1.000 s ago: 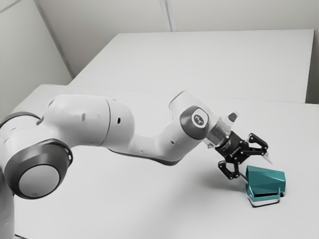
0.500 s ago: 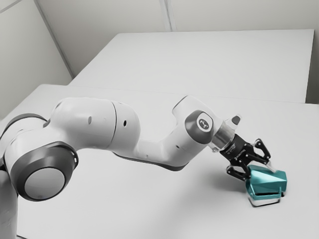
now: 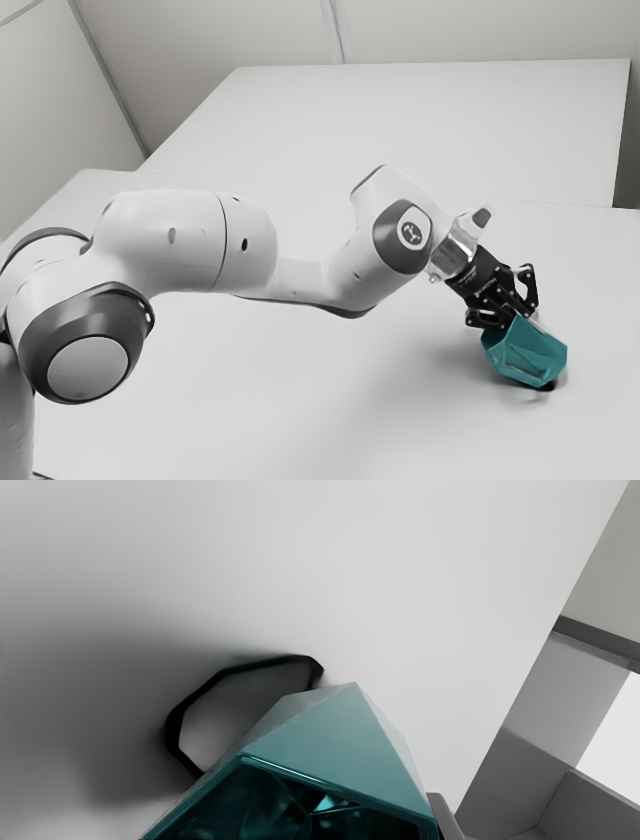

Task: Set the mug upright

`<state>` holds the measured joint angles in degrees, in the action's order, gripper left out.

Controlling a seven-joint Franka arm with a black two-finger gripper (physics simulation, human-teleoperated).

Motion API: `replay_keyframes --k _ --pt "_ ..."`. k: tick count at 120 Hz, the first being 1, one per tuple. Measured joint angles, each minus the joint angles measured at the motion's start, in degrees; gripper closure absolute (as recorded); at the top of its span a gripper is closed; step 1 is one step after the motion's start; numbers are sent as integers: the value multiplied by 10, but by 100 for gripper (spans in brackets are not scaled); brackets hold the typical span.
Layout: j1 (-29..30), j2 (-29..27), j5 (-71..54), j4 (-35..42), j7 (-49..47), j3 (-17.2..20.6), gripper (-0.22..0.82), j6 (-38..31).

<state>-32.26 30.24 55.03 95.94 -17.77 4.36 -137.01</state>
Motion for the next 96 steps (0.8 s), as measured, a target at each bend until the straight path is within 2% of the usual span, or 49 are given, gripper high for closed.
replay_keyframes --k 17,35,53,78,96 --pt "0 -34 -39 8 -4 -11 77 2" --pt "1 -92 -208 41 -23 -46 78 15" --pt "10 -138 -364 48 -46 -85 78 75" --pt "56 -209 -487 92 -68 -92 78 163" --pt "97 -230 -530 127 -68 -92 78 197"
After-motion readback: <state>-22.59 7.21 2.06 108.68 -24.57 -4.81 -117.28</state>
